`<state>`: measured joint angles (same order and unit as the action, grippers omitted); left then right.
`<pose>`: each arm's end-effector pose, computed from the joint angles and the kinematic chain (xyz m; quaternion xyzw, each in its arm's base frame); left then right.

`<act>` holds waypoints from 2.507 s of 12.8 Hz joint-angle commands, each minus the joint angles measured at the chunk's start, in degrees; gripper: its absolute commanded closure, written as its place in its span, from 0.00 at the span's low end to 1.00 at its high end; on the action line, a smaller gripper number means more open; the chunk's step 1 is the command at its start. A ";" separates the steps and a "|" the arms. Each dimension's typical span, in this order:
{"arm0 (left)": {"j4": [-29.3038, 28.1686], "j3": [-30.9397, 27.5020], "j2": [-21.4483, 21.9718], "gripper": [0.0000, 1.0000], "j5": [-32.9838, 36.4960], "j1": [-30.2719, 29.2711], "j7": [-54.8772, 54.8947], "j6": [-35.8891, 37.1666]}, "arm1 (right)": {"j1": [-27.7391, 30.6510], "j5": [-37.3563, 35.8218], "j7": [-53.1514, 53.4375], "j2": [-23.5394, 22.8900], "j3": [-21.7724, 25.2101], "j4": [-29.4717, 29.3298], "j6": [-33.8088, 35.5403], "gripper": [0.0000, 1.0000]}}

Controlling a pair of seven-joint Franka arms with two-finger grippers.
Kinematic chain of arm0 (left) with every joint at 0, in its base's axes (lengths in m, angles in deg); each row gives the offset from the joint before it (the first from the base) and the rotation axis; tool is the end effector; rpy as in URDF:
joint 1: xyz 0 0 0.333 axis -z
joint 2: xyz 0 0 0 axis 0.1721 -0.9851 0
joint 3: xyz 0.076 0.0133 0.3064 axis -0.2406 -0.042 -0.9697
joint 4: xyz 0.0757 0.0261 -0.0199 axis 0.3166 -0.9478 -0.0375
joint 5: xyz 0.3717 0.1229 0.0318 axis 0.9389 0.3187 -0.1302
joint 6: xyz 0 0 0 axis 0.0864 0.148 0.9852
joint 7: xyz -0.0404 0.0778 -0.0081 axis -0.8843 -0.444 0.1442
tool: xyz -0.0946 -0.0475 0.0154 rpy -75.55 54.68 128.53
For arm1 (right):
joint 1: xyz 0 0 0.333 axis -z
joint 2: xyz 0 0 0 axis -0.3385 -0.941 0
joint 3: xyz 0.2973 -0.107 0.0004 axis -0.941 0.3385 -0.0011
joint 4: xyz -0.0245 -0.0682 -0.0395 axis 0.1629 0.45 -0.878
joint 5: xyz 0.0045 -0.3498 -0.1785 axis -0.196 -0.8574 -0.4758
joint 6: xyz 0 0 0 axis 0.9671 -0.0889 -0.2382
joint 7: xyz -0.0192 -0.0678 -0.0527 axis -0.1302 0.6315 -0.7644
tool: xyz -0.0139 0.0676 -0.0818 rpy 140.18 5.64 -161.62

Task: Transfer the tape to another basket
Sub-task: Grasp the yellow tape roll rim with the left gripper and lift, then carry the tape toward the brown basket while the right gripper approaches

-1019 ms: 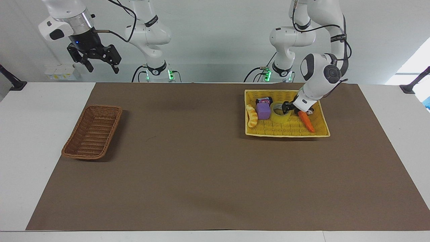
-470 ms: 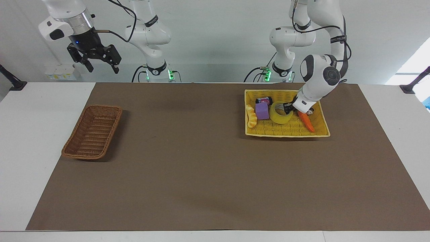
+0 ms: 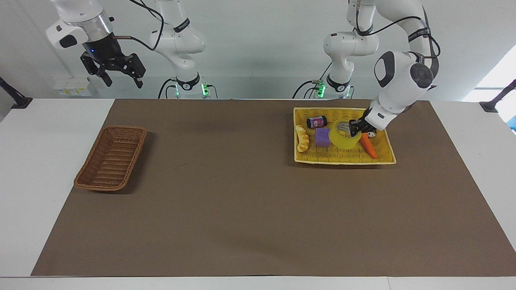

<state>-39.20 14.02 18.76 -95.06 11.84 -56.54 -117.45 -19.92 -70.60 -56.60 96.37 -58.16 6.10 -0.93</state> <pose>0.5006 -0.0801 0.4293 0.9908 0.0419 -0.0856 0.0959 0.5035 -0.0287 0.6715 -0.9985 0.0523 0.0127 0.0060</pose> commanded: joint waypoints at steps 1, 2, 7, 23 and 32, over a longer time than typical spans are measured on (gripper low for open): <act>3.26 0.51 -0.75 1.00 -5.64 0.70 -5.13 1.74 | 0.57 0.02 -1.36 -0.29 -0.26 -0.77 0.70 0.00; 3.61 1.03 -0.93 1.00 -6.79 2.01 -8.20 1.13 | 0.57 0.02 -1.36 -0.29 -0.26 -0.77 0.70 0.00; 6.07 1.22 -1.19 1.00 -11.36 11.94 -19.64 -0.81 | 0.57 0.02 -1.36 -0.29 -0.34 -0.77 0.70 0.00; 6.25 2.88 -1.02 1.00 -33.86 31.90 -25.72 -19.80 | -4.77 1.07 -1.10 -0.19 -1.66 4.58 -7.35 0.00; 5.99 4.03 -0.58 1.00 -34.48 31.99 -27.04 -20.24 | -7.69 30.41 -1.89 -1.52 -1.66 11.54 -11.09 0.00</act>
<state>-33.76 18.43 17.78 -128.25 42.70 -82.81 -136.78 -27.96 -45.03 -56.93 92.97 -59.98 15.59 -13.41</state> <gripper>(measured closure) 0.775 0.000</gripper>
